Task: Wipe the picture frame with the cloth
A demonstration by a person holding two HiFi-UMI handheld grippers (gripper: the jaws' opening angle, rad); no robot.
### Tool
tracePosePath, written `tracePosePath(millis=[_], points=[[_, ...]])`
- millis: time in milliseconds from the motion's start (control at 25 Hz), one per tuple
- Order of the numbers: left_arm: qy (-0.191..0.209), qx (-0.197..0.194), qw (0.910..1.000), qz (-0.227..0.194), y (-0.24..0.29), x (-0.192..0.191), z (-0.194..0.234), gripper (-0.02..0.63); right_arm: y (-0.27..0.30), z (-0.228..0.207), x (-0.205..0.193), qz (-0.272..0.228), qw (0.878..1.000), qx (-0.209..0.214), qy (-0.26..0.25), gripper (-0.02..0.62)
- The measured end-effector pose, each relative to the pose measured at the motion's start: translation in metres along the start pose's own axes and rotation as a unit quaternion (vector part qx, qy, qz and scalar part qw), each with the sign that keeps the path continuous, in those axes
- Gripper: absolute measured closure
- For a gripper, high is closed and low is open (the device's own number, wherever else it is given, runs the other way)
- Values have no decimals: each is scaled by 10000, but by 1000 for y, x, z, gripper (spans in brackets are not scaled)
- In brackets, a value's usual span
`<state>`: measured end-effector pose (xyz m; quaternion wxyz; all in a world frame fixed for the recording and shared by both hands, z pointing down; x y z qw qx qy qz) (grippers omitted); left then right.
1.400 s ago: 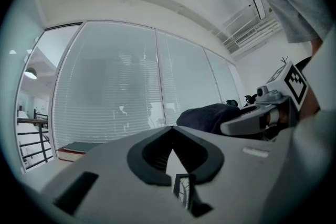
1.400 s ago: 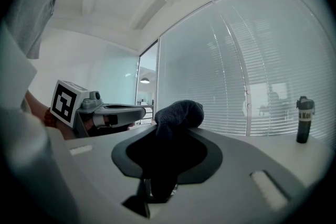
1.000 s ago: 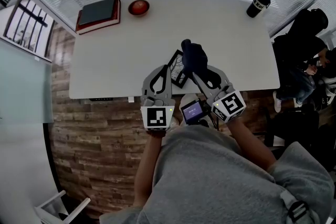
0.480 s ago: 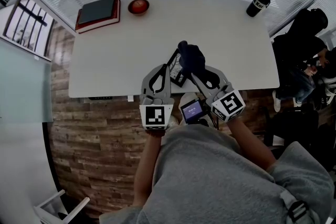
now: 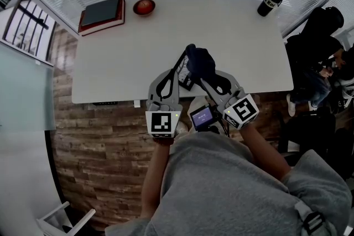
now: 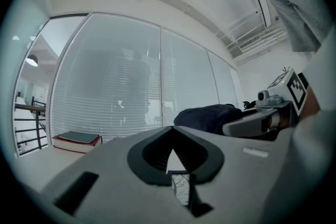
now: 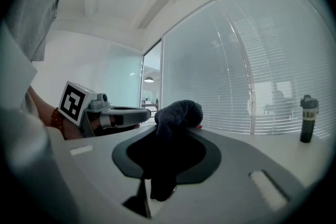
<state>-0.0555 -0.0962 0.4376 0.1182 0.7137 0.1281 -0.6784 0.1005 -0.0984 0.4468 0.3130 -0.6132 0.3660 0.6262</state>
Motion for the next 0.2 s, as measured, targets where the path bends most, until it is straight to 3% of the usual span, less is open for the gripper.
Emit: tracePosePath(millis=[200], points=[[-482, -51, 9987, -137, -8, 1, -2, 603, -8, 10, 8, -63, 9999, 125, -3, 509]])
Point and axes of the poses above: the fingertips, and each gripper's own axes: y forward along the fingers, z to its left, x out of its top, the point moved 6 cm from there along -y, backward along the fingers, and after that the axes turned 5 degrees about x, right-handed, at the moved point
